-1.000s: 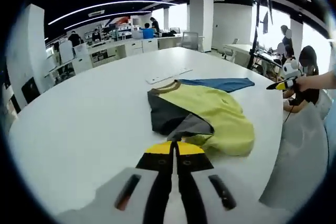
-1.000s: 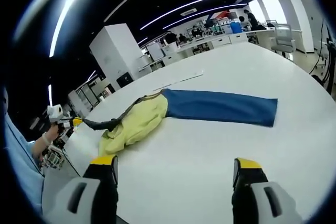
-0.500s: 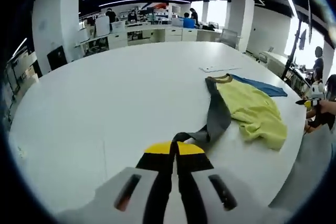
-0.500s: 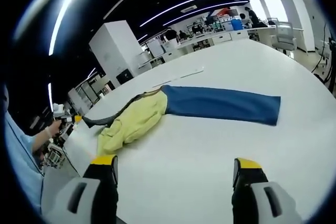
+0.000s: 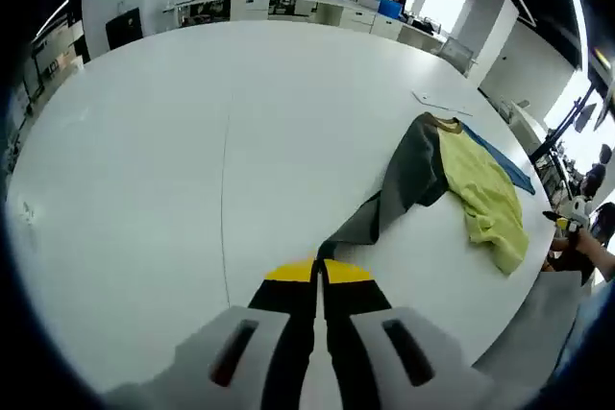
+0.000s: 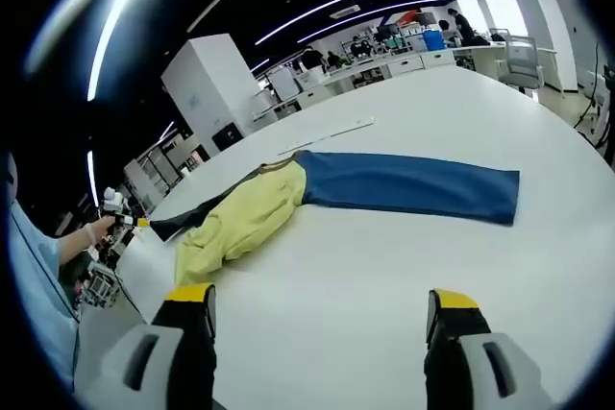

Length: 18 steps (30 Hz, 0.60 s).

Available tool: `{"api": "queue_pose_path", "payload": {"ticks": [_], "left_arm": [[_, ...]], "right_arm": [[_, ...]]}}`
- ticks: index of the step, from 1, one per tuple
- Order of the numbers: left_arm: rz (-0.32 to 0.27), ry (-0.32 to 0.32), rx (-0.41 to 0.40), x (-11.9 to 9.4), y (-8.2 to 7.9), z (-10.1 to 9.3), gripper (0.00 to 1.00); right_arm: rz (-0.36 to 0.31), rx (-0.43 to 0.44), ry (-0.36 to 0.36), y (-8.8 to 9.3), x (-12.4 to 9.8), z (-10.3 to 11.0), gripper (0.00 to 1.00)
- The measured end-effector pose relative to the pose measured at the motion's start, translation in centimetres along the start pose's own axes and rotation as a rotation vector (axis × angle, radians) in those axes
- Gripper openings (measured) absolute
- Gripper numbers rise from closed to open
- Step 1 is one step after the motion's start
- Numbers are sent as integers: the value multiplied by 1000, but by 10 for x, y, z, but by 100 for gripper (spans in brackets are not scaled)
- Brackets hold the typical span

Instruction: Fold the garment on the visible template until the final outline fits inside the template.

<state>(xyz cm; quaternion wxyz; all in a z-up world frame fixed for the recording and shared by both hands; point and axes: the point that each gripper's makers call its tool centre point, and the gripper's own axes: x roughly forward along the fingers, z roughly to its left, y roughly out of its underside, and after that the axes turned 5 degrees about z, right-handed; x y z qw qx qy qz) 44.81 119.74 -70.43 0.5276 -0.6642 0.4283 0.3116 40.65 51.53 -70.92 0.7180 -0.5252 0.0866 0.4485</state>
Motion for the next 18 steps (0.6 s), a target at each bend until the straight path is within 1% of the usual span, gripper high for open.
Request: {"api": "queue_pose_path", "payload": {"ticks": [1, 2, 3, 4, 5, 7, 10, 11, 12, 13, 15, 18], "left_arm": [[32, 7, -55, 4, 4, 7, 0], [27, 19, -70, 7, 2, 10, 0], [32, 18, -91, 9, 2, 14, 0], [34, 12, -83, 12, 2, 20, 0], [58, 3, -114, 16, 5, 26, 0], [60, -5, -98, 21, 4, 30, 0], [51, -10, -108, 29, -6, 34, 0], [48, -22, -98, 32, -11, 41, 0], [52, -55, -50, 36, -16, 49, 0], [42, -77, -36, 38, -21, 52, 0], [43, -77, -46, 44, -27, 50, 0], [54, -96, -49, 52, -34, 55, 0]], "right_arm": [[4, 0, 0, 1, 1, 0, 91], [5, 1, 1, 1, 1, -1, 91], [5, 2, 1, 1, 1, -1, 91], [6, 4, 1, 1, 2, -1, 91], [9, 7, 2, 2, 3, -2, 91], [13, 4, 4, 3, 3, -2, 91], [16, 11, 2, 4, 4, -2, 91], [19, 9, 4, 5, 5, -2, 91], [22, 9, 4, 5, 6, -3, 91], [22, 12, 4, 5, 6, -3, 91], [25, 10, 5, 5, 7, -2, 91], [28, 9, 5, 4, 7, -3, 91]]}}
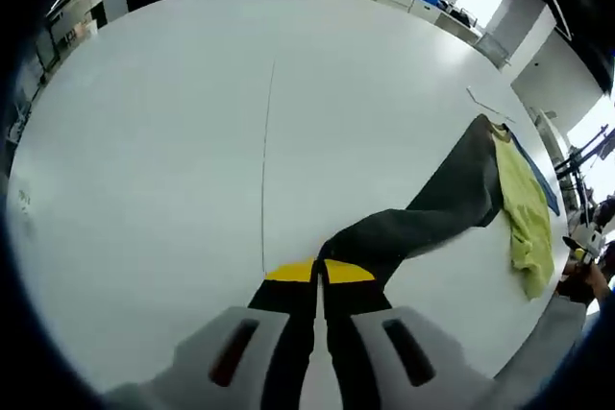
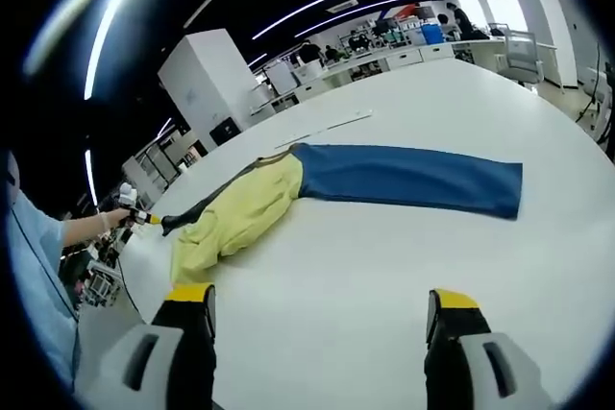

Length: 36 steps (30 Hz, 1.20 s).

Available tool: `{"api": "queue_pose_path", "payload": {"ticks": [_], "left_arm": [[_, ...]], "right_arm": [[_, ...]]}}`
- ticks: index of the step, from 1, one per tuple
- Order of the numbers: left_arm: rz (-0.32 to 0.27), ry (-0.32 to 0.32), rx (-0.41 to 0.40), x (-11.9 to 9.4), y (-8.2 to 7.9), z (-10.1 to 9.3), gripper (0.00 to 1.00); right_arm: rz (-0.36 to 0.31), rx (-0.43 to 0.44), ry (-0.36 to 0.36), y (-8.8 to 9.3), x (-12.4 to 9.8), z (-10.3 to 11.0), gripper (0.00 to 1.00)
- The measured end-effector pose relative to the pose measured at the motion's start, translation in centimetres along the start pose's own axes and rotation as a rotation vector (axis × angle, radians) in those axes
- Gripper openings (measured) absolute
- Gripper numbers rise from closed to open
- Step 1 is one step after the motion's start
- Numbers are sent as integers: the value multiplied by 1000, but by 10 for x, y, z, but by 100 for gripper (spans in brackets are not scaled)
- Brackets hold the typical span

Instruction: Fold the garment on the visible template until the final outline fits inside the template.

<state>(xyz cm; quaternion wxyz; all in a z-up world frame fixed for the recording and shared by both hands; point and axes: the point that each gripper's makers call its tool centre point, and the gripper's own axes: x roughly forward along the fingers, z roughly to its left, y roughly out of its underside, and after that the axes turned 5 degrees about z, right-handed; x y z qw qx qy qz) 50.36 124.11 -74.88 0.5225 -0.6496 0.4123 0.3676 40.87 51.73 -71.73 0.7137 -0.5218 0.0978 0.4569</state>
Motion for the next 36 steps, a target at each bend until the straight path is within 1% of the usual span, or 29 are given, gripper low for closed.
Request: {"api": "queue_pose_path", "payload": {"ticks": [2, 4, 6, 7, 8, 9, 12, 13, 16, 17, 18, 19, 23, 26, 29, 35, 36], "left_arm": [[44, -22, 1, 6, 4, 2, 0], [71, -42, 23, 11, 3, 6, 0], [74, -38, 29, 15, -3, 4, 0], [78, -46, 33, 15, -6, 4, 0], [83, -58, 49, 17, -7, 5, 0], [104, -73, 76, 19, -8, 8, 0], [76, -66, 69, 23, -18, 3, 0], [78, -70, 73, 24, -19, 3, 0], [151, -94, 104, 26, -5, 6, 0], [147, -91, 103, 26, -6, 7, 0], [155, -83, 85, 24, -2, 7, 0], [162, -79, 84, 23, 0, 7, 0], [200, -71, 81, 15, 16, 9, 0], [205, -53, 71, 11, 22, 7, 0], [199, -49, 78, 10, 23, 6, 0], [161, -51, 136, 7, 18, 3, 0], [145, -43, 149, 6, 16, 0, 0]], "right_arm": [[1, 0, 2, 0, 0, -1, 91], [-2, 1, 5, -2, -1, -2, 91], [-8, 7, 7, -3, -3, -2, 92], [-8, 7, 9, -3, -3, -3, 92], [-5, 4, 14, -3, -3, -5, 91], [-4, 4, 16, -3, -3, -6, 91], [-1, 7, 20, -2, -3, -7, 91], [-1, 7, 21, -2, -3, -8, 91], [0, 8, 21, -1, -3, -7, 91], [2, 8, 21, 0, -3, -7, 91], [3, 8, 21, 0, -3, -7, 91], [4, 8, 21, 0, -3, -7, 91], [-2, 11, 16, 0, -2, -6, 91], [0, 6, 11, 1, 0, -3, 91], [-2, 5, 5, -1, 3, -2, 91], [-9, -17, -2, -6, 4, 2, 92], [-8, -20, -2, -6, 4, 2, 92]]}}
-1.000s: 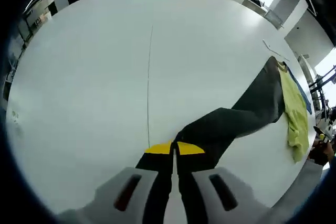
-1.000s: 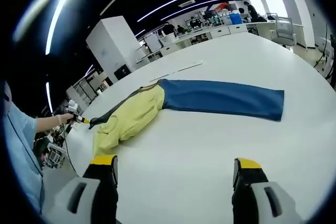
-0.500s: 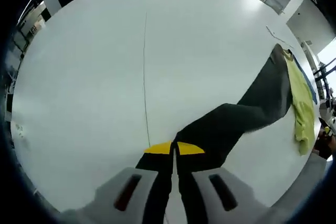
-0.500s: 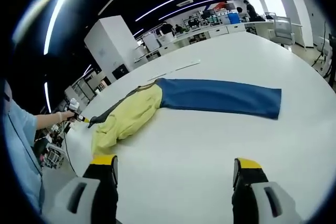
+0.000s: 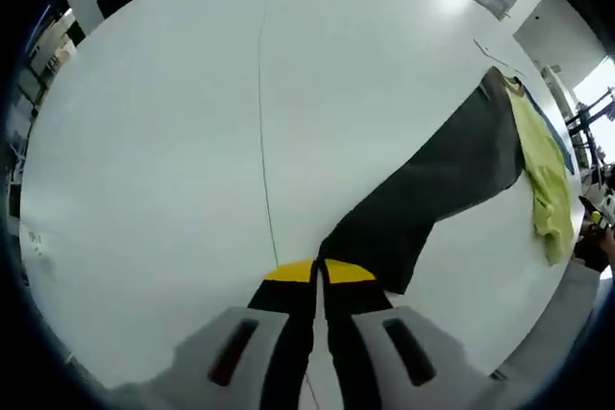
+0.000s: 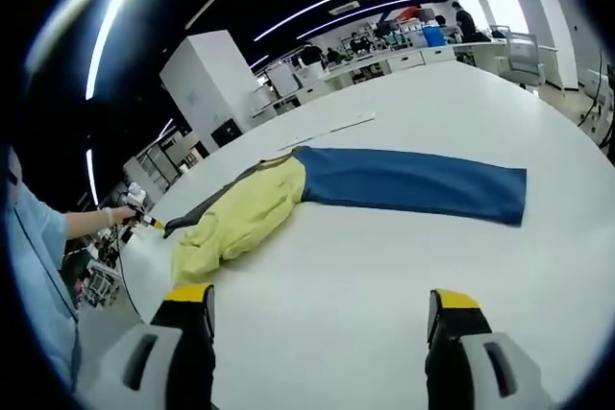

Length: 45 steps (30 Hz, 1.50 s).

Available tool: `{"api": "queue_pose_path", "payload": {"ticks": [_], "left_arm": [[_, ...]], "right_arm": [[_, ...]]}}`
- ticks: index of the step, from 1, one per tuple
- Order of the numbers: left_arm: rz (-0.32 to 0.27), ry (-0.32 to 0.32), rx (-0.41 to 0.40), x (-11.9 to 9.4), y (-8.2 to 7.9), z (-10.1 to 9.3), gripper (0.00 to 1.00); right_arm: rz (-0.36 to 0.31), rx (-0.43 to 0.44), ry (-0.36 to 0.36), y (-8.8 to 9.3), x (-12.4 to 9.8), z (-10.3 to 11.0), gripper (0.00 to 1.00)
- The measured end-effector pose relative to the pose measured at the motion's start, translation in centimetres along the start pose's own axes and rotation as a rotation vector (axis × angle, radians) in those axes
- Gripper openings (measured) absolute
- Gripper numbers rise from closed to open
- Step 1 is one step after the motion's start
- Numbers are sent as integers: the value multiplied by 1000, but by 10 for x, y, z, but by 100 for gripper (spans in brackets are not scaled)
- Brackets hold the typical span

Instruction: Fold the garment on the visible template until the final outline fits inside the template.

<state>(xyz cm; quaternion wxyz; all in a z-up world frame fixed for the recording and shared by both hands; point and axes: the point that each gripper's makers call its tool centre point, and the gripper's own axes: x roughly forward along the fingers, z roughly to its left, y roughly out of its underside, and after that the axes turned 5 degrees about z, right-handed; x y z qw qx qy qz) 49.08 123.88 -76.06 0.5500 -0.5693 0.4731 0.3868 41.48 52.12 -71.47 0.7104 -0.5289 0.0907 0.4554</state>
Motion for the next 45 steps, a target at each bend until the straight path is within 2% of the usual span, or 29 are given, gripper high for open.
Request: {"api": "queue_pose_path", "payload": {"ticks": [5, 8, 10, 12, 16, 20, 27, 29, 31, 34, 37, 42, 45], "left_arm": [[-46, 21, 18, -7, -4, -4, 4], [-72, 16, 44, -11, -6, -5, 20], [-87, 24, 71, -14, -6, -7, 26], [-117, 39, 112, -19, -8, -14, 25], [-159, 42, 94, -25, -7, -23, 35], [-194, 61, 127, -29, -6, -37, 37], [-245, 54, 242, -29, 2, -67, 34], [-242, 25, 294, -24, 6, -70, 33], [-242, 3, 313, -19, 8, -70, 32], [-263, -7, 327, -17, 7, -74, 28], [-295, -55, 388, -20, 3, -78, 25], [-338, -63, 444, -19, -3, -86, 17], [-330, -56, 458, -14, -2, -91, 14]], "right_arm": [[-11, 4, -3, -2, -1, 1, 93], [-12, 6, -4, -1, -1, 1, 93], [-15, 7, -5, 0, -2, 2, 93], [-19, 10, -8, 0, -2, 3, 93], [-25, 14, -11, 0, -2, 5, 93], [-38, 0, -12, -4, -4, 7, 95], [-47, -45, -5, -12, -4, 7, 100], [-47, -52, -4, -13, -4, 7, 100], [-48, -67, -4, -15, -3, 8, 100], [-47, -75, -2, -16, -4, 9, 100], [-50, -66, -5, -14, -4, 8, 100], [-49, -44, 2, -9, -5, 5, 100], [-50, -30, 4, -6, -6, 4, 100]]}}
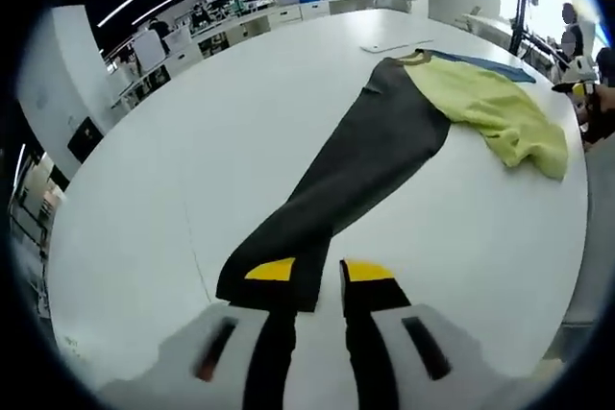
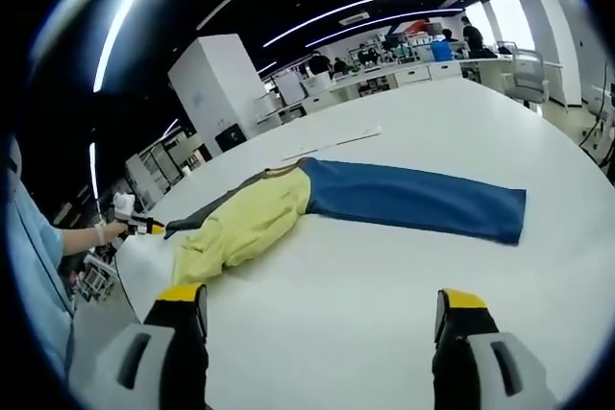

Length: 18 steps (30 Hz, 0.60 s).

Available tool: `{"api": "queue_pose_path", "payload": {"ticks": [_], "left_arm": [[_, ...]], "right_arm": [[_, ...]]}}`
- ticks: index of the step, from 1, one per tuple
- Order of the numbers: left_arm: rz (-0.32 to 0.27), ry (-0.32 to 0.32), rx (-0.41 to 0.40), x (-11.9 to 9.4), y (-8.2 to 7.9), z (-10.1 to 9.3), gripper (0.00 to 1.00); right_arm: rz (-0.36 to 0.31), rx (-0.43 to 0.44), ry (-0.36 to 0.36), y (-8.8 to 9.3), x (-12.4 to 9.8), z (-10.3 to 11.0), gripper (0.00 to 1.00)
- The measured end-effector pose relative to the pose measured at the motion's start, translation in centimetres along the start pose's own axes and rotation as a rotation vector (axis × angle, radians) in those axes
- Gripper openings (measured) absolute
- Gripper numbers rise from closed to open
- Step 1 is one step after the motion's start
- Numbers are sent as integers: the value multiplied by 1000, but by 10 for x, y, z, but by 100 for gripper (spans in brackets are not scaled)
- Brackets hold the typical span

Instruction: Fold the garment on the visible template until the final outline fits inside the template.

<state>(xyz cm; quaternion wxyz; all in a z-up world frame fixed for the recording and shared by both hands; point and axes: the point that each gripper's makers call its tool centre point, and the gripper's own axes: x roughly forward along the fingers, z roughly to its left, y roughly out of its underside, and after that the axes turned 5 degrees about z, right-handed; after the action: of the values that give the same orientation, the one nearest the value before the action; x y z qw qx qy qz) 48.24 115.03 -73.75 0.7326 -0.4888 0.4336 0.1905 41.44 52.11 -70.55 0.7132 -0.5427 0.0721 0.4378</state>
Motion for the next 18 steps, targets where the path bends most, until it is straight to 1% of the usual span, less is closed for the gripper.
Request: {"api": "queue_pose_path", "payload": {"ticks": [2, 4, 5, 8, 11, 12, 13, 15, 16, 17, 18], "left_arm": [[24, 3, 13, 4, 5, -2, 15], [58, 2, 25, 7, 12, -1, 14], [65, -1, 26, 9, 15, 0, 14], [69, 10, -17, 12, 20, 2, 16], [88, -3, -8, 14, 25, 6, 16], [110, -4, -39, 15, 30, 9, 16], [100, -5, -47, 16, 29, 10, 17], [113, -2, -48, 17, 33, 9, 15], [140, -5, -25, 16, 38, 9, 13], [98, -10, -39, 18, 32, 11, 11], [123, -9, -53, 17, 37, 11, 9]], "right_arm": [[0, 9, 1, 2, -1, -1, 100], [0, 10, 5, 3, -2, -1, 100], [-2, 11, 6, 3, -2, -2, 100], [-13, 21, 8, 3, -5, -2, 100], [-16, 30, 12, 3, -7, -3, 100], [-18, 33, 12, 3, -7, -3, 100], [-22, 33, 13, 2, -8, -3, 100], [-24, 37, 15, 3, -9, -3, 100], [-25, 38, 15, 3, -9, -3, 100], [-25, 39, 16, 3, -9, -4, 100], [-23, 41, 16, 4, -9, -3, 100]]}}
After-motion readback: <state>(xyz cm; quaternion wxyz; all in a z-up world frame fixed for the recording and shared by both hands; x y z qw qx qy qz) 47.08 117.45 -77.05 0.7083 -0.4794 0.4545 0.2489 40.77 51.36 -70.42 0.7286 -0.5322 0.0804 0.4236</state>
